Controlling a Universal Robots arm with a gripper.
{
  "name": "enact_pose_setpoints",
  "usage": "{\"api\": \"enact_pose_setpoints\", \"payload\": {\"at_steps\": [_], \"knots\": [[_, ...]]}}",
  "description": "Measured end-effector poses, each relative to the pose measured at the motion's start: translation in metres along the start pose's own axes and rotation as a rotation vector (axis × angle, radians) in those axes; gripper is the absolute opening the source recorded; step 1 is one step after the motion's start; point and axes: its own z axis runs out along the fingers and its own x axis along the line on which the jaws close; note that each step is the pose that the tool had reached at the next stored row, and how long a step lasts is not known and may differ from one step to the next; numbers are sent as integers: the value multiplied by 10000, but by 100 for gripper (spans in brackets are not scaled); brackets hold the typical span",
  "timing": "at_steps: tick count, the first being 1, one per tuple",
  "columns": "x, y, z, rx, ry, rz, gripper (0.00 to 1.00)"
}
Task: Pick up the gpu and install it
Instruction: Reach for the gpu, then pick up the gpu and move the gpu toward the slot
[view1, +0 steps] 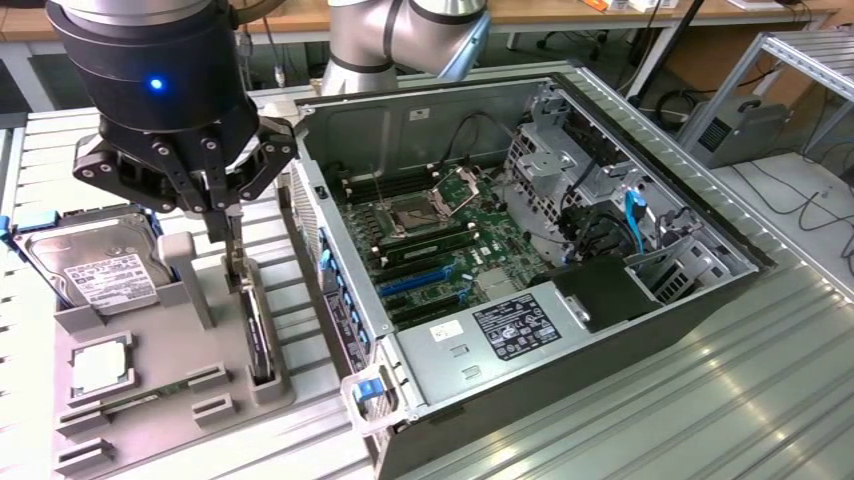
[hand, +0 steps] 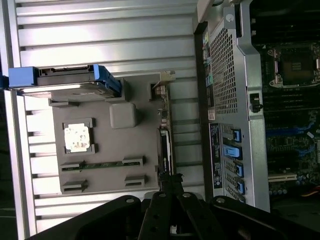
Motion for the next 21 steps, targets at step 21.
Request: {"api": "enact_pose_setpoints", "payload": {"at_steps": [21], "knots": [[1, 0, 0, 0, 0, 1, 42]]}}
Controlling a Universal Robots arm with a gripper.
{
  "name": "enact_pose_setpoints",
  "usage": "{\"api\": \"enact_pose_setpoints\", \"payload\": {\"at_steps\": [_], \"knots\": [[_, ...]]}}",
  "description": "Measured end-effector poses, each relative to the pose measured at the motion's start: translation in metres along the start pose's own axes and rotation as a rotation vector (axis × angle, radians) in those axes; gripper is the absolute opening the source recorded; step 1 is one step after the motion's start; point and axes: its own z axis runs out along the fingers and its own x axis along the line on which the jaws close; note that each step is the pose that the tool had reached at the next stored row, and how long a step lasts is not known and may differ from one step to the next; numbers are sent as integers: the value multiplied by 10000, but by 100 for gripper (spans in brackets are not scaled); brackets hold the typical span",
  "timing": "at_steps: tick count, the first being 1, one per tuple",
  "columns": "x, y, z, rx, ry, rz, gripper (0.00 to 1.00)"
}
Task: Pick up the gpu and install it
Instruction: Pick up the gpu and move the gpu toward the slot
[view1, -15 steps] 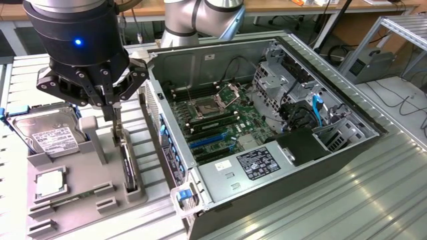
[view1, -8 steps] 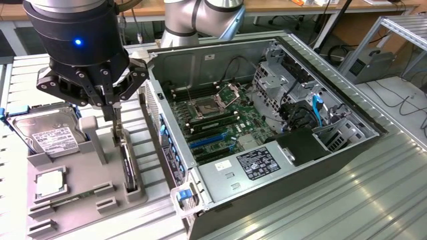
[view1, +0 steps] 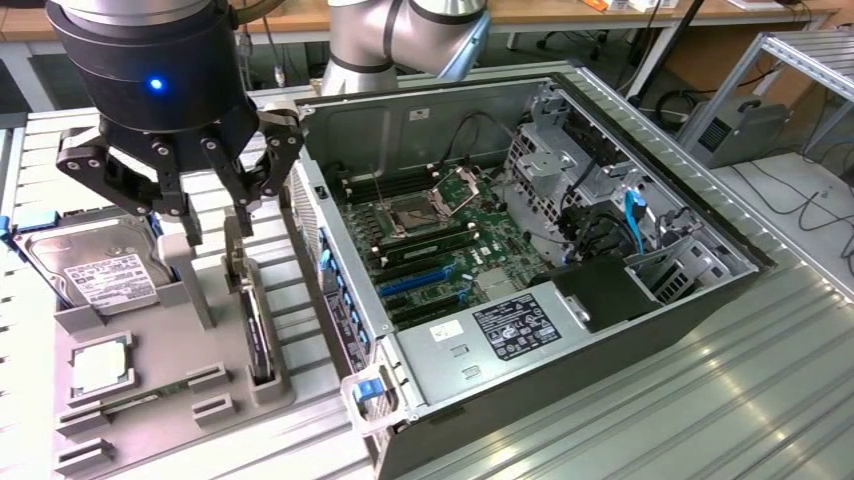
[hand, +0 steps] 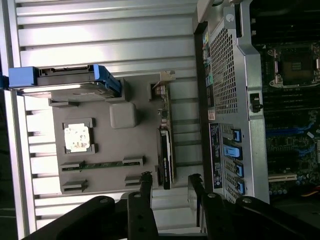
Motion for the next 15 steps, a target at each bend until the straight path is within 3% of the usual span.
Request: {"api": "enact_pose_setpoints", "payload": {"at_steps": [5, 15], "knots": [[1, 0, 12, -10, -1, 1, 42], [5, -9, 205, -46, 3, 1, 42]]}}
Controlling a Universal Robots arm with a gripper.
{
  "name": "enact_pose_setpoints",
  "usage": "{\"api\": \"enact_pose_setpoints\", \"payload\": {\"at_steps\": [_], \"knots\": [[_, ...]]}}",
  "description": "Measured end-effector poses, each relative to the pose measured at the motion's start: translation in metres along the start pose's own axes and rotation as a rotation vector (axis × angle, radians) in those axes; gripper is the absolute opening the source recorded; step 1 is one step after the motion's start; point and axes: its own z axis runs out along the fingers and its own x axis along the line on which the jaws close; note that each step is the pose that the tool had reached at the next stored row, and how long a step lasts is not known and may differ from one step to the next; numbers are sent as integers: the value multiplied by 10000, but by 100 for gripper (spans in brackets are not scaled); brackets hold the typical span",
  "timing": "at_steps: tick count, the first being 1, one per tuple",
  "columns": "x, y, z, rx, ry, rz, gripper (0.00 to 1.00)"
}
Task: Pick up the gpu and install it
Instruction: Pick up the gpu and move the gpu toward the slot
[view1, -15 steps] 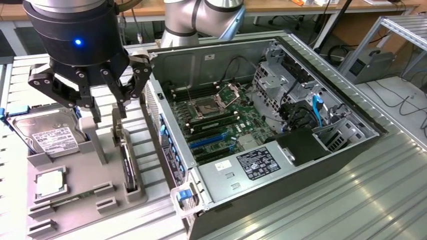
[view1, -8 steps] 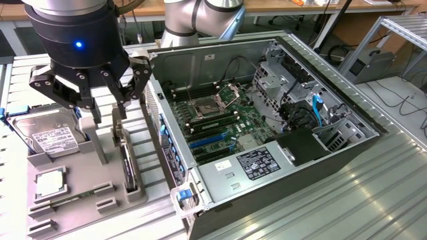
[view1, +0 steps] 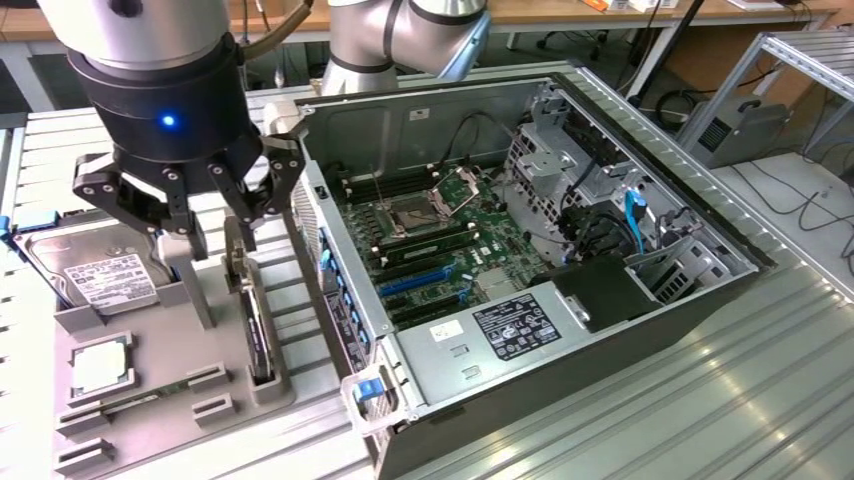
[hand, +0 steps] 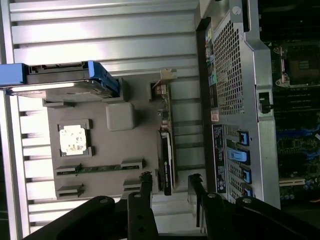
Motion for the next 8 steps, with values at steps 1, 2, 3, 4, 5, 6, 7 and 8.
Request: {"api": "enact_pose_setpoints", "payload": {"at_steps": [1, 2, 3, 4, 5, 6, 7, 8], "knots": [[0, -1, 19, -1, 0, 0, 42], [1, -2, 38, -2, 0, 0, 42], [2, -3, 55, -1, 0, 0, 42], [2, -4, 74, -1, 1, 0, 42], [2, -5, 92, -2, 1, 0, 42], [3, -5, 110, -3, 0, 0, 42], [3, -6, 129, -4, 0, 0, 42], [4, -7, 147, -6, 0, 0, 42]]}}
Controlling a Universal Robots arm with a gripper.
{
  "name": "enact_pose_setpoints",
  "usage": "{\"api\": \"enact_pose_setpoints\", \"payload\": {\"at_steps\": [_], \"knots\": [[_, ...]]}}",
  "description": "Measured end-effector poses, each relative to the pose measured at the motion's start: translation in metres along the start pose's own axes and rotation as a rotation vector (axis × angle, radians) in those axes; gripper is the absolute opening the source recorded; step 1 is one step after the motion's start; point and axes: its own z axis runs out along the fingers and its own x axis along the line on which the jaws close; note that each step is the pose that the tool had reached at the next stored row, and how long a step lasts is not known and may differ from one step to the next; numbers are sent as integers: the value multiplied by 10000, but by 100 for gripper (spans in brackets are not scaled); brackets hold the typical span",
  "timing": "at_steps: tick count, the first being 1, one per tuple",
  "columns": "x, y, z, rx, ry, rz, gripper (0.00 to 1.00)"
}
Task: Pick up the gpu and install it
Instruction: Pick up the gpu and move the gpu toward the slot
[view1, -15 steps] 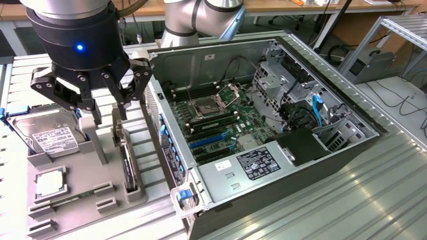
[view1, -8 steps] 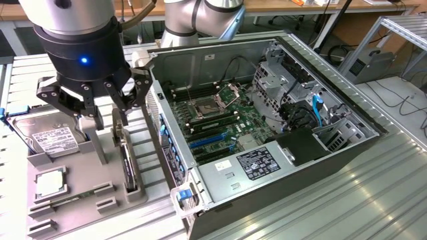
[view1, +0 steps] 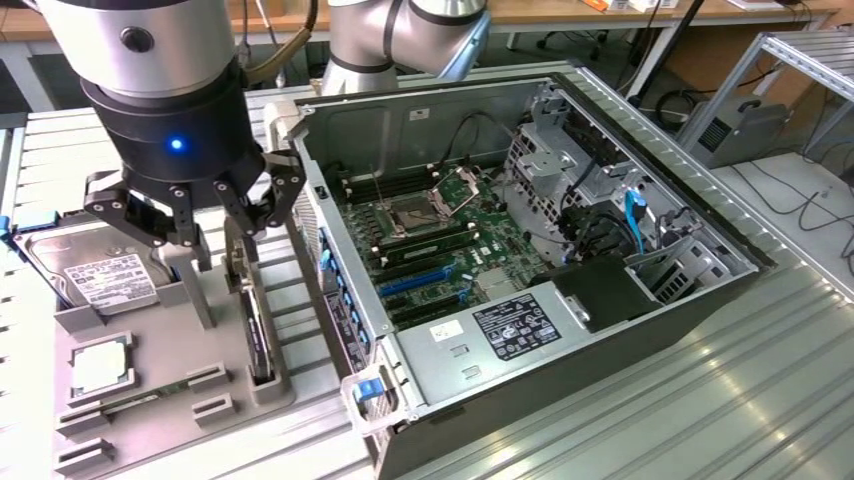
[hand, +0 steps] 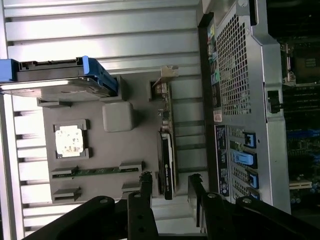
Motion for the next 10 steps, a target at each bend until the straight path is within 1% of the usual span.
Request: {"api": "enact_pose_setpoints", "payload": {"at_steps": [3, 7, 10], "knots": [[1, -3, 59, -3, 1, 0, 42], [4, -8, 174, -9, 2, 0, 42], [5, -11, 230, -13, 1, 0, 42]]}}
